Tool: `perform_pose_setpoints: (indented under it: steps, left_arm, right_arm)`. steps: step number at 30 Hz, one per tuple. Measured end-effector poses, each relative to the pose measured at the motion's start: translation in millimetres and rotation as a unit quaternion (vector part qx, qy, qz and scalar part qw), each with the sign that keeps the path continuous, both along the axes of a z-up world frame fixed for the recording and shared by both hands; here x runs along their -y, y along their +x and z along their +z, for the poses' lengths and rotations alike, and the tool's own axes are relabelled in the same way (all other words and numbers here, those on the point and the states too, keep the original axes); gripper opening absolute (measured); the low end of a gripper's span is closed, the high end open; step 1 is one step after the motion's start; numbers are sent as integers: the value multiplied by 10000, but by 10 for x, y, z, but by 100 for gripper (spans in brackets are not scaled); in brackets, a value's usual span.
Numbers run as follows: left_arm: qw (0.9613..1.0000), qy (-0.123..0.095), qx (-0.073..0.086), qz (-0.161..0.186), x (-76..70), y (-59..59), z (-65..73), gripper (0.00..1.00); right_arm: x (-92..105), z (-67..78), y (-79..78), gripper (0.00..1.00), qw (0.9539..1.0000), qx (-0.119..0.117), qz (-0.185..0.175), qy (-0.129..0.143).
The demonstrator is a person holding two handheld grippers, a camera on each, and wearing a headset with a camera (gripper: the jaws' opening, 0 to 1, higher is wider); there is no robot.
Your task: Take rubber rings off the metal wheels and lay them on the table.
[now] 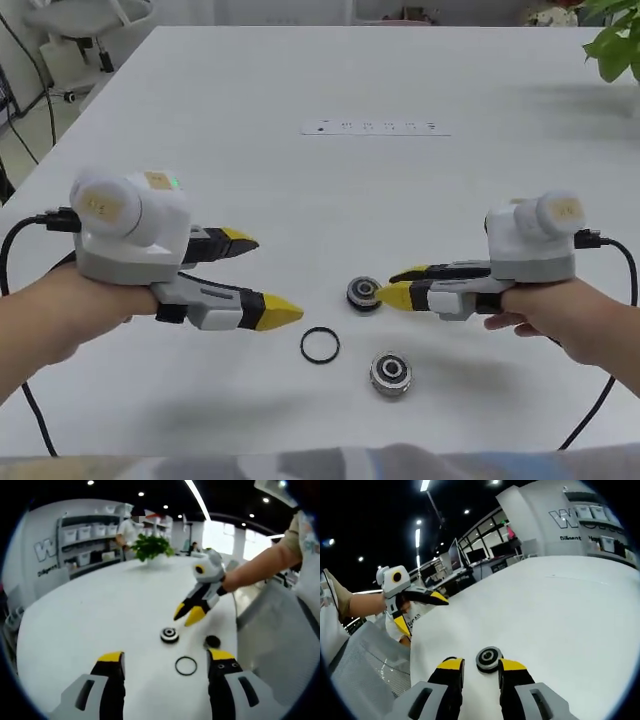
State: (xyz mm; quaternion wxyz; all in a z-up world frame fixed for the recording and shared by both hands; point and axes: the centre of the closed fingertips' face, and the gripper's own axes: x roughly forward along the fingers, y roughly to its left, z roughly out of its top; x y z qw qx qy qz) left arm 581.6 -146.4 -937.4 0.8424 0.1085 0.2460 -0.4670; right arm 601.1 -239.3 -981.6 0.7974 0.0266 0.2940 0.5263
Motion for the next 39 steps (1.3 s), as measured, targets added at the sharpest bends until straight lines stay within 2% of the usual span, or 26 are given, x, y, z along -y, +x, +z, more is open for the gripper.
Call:
perform_pose_setpoints:
  steps: [8,26,39]
  left_arm:
    - [9999,88,-25,-112,115,97,-87,63]
    - [9993,139,-137,-315,414,212,-274,55]
    - [9983,268,-195,-486,639,299,-449,47]
  right_arm:
    - [33,-100,27,30,9993,264,80,-254]
    - [55,-258,89,29,9971,535,196,-497]
    - [60,-316,103,29,9969,564,223,-508]
